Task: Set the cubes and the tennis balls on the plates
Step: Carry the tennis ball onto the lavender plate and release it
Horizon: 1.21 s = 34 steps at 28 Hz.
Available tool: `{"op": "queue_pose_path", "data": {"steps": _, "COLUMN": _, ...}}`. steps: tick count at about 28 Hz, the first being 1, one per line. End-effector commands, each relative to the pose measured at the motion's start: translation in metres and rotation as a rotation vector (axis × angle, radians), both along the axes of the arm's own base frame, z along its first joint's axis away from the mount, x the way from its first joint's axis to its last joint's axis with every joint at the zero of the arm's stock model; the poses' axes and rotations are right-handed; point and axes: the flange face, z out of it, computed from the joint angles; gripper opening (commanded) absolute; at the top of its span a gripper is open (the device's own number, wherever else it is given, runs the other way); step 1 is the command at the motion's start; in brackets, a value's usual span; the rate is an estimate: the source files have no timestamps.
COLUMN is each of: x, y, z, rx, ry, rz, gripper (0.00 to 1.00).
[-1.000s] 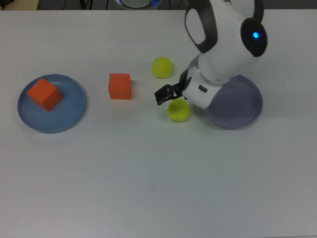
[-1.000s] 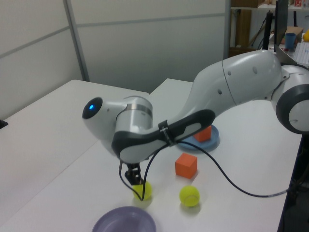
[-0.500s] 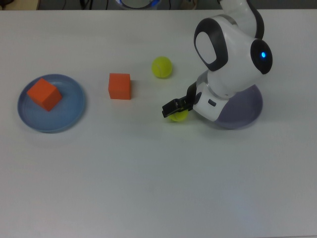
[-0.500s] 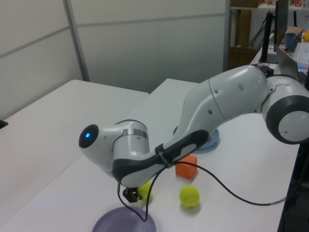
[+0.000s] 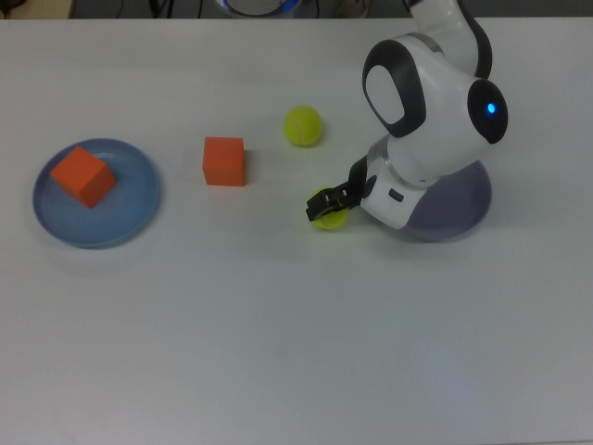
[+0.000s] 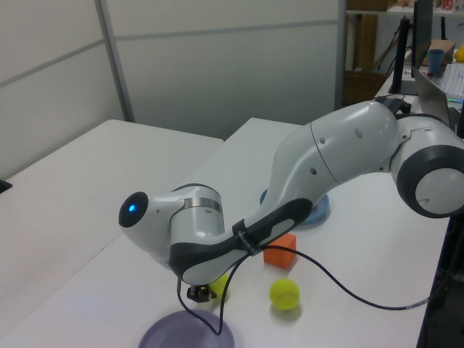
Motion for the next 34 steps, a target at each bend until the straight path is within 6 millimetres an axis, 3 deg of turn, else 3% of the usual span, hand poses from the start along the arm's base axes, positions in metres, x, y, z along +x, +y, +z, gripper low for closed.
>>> {"op": "queue_pose_path", "data": {"steps": 1, "x": -0.012, "y": 0.028, "z": 0.031, "rx": 0.042, "ry": -0.05, "rz": 0.021, "gripper": 0.0}}
{"op": "queue_pose_path", "data": {"steps": 4, "x": -0.022, "y": 0.056, "z": 0.057, "rx": 0.088, "ry": -0.072, "rz": 0.058, "gripper": 0.0}}
{"op": "queue_pose_path", "data": {"steps": 9, "x": -0.044, "y": 0.094, "z": 0.075, "rx": 0.131, "ry": -0.085, "rz": 0.111, "gripper": 0.0}}
{"op": "queue_pose_path", "data": {"steps": 13, "x": -0.055, "y": 0.111, "z": 0.073, "rx": 0.136, "ry": -0.084, "rz": 0.129, "gripper": 0.0}}
{"op": "queue_pose_path", "data": {"steps": 15, "x": -0.069, "y": 0.128, "z": 0.063, "rx": 0.125, "ry": -0.068, "rz": 0.161, "gripper": 0.0}}
{"op": "queue_pose_path", "data": {"steps": 18, "x": -0.078, "y": 0.13, "z": 0.048, "rx": 0.108, "ry": -0.051, "rz": 0.143, "gripper": 0.04}}
{"op": "queue_pose_path", "data": {"steps": 19, "x": -0.08, "y": 0.129, "z": 0.04, "rx": 0.098, "ry": -0.047, "rz": 0.121, "gripper": 0.23}}
{"op": "queue_pose_path", "data": {"steps": 20, "x": -0.081, "y": 0.128, "z": 0.036, "rx": 0.094, "ry": -0.045, "rz": 0.108, "gripper": 0.52}}
{"op": "queue_pose_path", "data": {"steps": 21, "x": -0.081, "y": 0.127, "z": 0.033, "rx": 0.086, "ry": -0.042, "rz": 0.095, "gripper": 0.95}}
{"op": "queue_pose_path", "data": {"steps": 22, "x": -0.082, "y": 0.126, "z": 0.031, "rx": 0.078, "ry": -0.042, "rz": 0.078, "gripper": 1.0}}
{"op": "queue_pose_path", "data": {"steps": 26, "x": -0.079, "y": 0.122, "z": 0.041, "rx": 0.047, "ry": -0.055, "rz": 0.039, "gripper": 1.0}}
{"op": "queue_pose_path", "data": {"steps": 32, "x": -0.072, "y": 0.105, "z": 0.089, "rx": 0.017, "ry": -0.039, "rz": -0.038, "gripper": 1.0}}
{"op": "queue_pose_path", "data": {"steps": 34, "x": -0.073, "y": 0.09, "z": 0.108, "rx": -0.004, "ry": -0.017, "rz": -0.059, "gripper": 1.0}}
